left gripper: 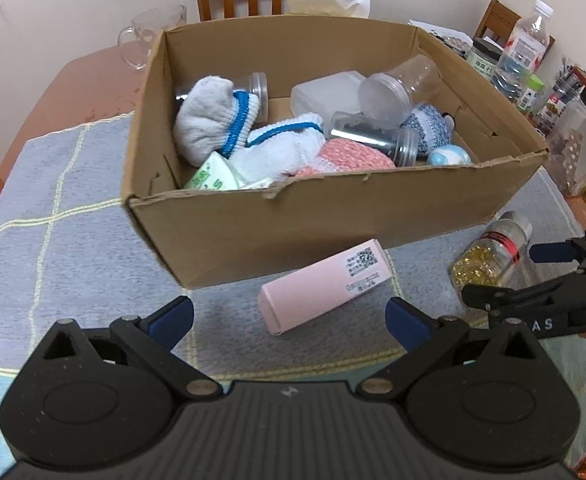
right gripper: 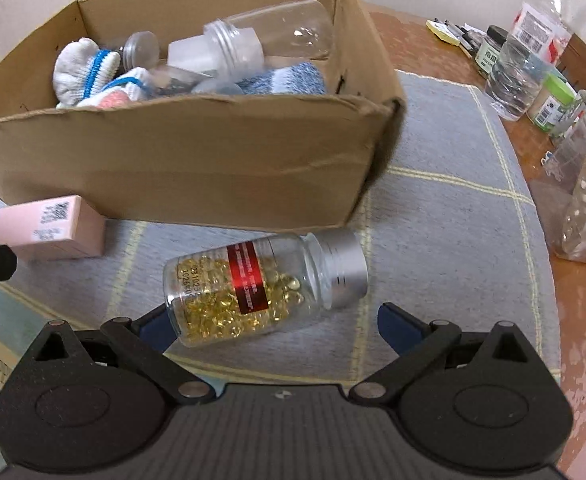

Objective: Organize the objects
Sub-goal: 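Grasp the gold capsule jar with the right tool while the left tool grasps the pink box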

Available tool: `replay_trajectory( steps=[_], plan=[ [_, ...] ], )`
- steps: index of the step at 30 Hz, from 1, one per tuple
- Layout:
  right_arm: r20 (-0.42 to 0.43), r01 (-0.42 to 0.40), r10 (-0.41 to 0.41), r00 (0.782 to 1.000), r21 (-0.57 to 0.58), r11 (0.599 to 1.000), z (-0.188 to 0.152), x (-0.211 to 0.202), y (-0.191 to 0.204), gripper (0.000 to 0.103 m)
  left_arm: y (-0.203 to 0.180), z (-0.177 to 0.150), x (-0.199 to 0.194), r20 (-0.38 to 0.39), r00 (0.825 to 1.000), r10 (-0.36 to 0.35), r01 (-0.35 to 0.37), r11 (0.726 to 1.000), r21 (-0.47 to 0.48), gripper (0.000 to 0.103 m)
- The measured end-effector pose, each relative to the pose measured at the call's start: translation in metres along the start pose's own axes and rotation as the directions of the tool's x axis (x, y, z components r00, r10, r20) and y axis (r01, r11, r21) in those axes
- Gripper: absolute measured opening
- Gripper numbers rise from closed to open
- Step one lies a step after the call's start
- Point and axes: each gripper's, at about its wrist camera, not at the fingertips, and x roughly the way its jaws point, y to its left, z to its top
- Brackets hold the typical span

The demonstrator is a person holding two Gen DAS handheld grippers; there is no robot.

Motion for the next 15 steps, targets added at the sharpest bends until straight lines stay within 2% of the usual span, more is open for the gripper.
replay_trajectory(
  steps=[7, 10, 15],
  plan=[
    [0.015, -0.062, 0.063, 0.998, -0.042, 0.997, -0.002, 0.006, -0.011, 0.103, -0.013, -0.004, 0.016, 0.005, 1.000, 0.019, -0.019, 0.998, -0.068, 0.102],
    [0.027, -0.055, 0.058, 0.998, -0.098, 0.994, -0.006, 0.006, -0.008, 0.103, -0.021, -0.008, 0.023, 0.005, 1.000, 0.026, -0.025, 0.995, -0.095, 0.102],
    [0.045, -0.078, 0.084, 0.995, -0.129, 0.989, -0.009, 0.006, -0.012, 0.103, -0.031, -0.011, 0.033, 0.023, 0.998, 0.064, -0.060, 0.987, -0.148, 0.102]
  ],
)
